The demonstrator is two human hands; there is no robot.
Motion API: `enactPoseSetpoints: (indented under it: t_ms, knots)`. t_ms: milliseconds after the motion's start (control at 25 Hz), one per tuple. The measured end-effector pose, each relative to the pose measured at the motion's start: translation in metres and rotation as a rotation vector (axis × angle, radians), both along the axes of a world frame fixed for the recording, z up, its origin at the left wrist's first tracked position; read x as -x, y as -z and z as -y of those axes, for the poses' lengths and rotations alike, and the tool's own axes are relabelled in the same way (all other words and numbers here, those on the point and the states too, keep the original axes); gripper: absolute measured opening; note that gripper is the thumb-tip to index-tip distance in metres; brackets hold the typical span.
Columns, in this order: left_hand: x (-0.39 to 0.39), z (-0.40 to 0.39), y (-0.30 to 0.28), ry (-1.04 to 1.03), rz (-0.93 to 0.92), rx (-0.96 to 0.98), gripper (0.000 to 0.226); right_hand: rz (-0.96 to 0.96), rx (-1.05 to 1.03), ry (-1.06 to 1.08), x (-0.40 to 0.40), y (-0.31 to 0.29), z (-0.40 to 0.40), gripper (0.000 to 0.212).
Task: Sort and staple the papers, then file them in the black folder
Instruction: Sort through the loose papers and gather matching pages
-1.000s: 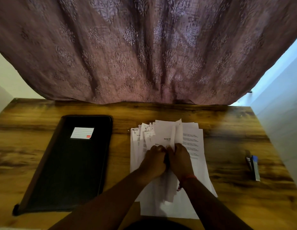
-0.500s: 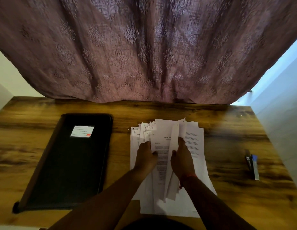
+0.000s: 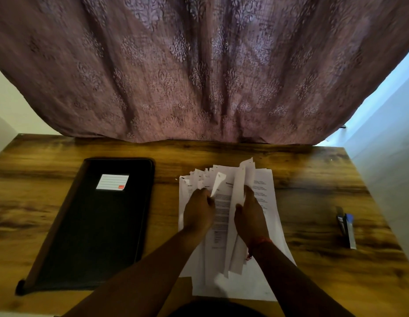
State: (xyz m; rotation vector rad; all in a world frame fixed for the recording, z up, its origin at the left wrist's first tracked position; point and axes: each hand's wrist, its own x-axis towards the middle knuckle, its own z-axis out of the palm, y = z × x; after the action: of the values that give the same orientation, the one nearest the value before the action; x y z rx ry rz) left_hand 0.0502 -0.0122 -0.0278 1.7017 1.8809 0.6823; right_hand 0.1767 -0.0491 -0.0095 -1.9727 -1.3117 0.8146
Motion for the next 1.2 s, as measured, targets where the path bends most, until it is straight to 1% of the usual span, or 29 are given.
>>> enactPoseSetpoints:
  t_ms: [120,200,280,320,360,400,440,520,600,640,680,720,800,840,920,1040,1120,1200]
  knots:
    - [0.005,-0.014,0.0,-0.092,0.073,0.089,0.016,0.041,0.009,-0.029,-0.002,-0.004,-0.002,0.058]
    - [0.007,-0.015,-0.005,-0.148,0.168,0.15,0.019,0.057,0.007,-0.047,-0.002,-0.008,-0.001,0.058]
    - [0.004,-0.014,-0.01,-0.238,0.266,0.164,0.02,0.106,0.007,-0.112,-0.001,-0.01,0.001,0.061]
    - [0.001,-0.012,-0.013,-0.24,0.31,0.18,0.022,0.136,0.018,-0.166,0.0,-0.01,0.002,0.062]
    - [-0.003,-0.01,-0.017,-0.22,0.406,0.218,0.025,0.141,0.03,-0.207,0.001,-0.01,0.003,0.058]
    - [-0.008,-0.007,-0.021,-0.161,0.543,0.29,0.03,0.111,0.047,-0.216,0.002,-0.01,0.003,0.047]
    - [-0.012,-0.003,-0.026,-0.113,0.761,0.393,0.036,0.059,0.046,-0.194,0.003,-0.009,0.003,0.035]
    - [-0.013,0.003,-0.025,-0.017,1.017,0.518,0.04,-0.037,-0.005,-0.098,0.002,-0.006,0.0,0.027]
    - [-0.011,0.007,-0.019,0.09,0.992,0.503,0.028,-0.126,-0.012,-0.028,-0.002,-0.006,-0.003,0.025]
    - [-0.01,0.008,-0.014,0.132,0.856,0.451,0.023,-0.148,0.005,-0.011,-0.004,-0.006,-0.004,0.027]
    - [-0.01,0.006,-0.006,0.137,0.707,0.388,0.022,-0.157,0.023,0.003,-0.006,-0.005,-0.005,0.031]
    - [-0.008,0.004,0.003,0.134,0.505,0.311,0.024,-0.15,0.048,0.019,-0.008,-0.005,-0.006,0.035]
    - [-0.004,0.003,0.012,0.093,0.182,0.166,0.03,-0.107,0.09,0.028,-0.009,-0.006,-0.008,0.036]
    - [-0.002,0.002,0.017,0.072,0.11,0.122,0.036,-0.084,0.106,0.019,-0.008,-0.006,-0.008,0.035]
    - [0.002,0.0,0.022,-0.003,0.109,0.143,0.042,-0.046,0.12,-0.006,-0.008,-0.005,-0.011,0.035]
    - [0.005,-0.003,0.018,-0.081,0.133,0.204,0.035,-0.02,0.116,-0.039,-0.007,-0.003,-0.014,0.035]
    - [0.004,-0.002,0.01,-0.084,0.22,0.176,0.03,-0.011,0.122,-0.058,-0.005,-0.002,-0.014,0.037]
    - [0.0,-0.001,0.0,-0.069,0.256,0.132,0.027,0.002,0.127,-0.077,-0.003,-0.002,-0.014,0.039]
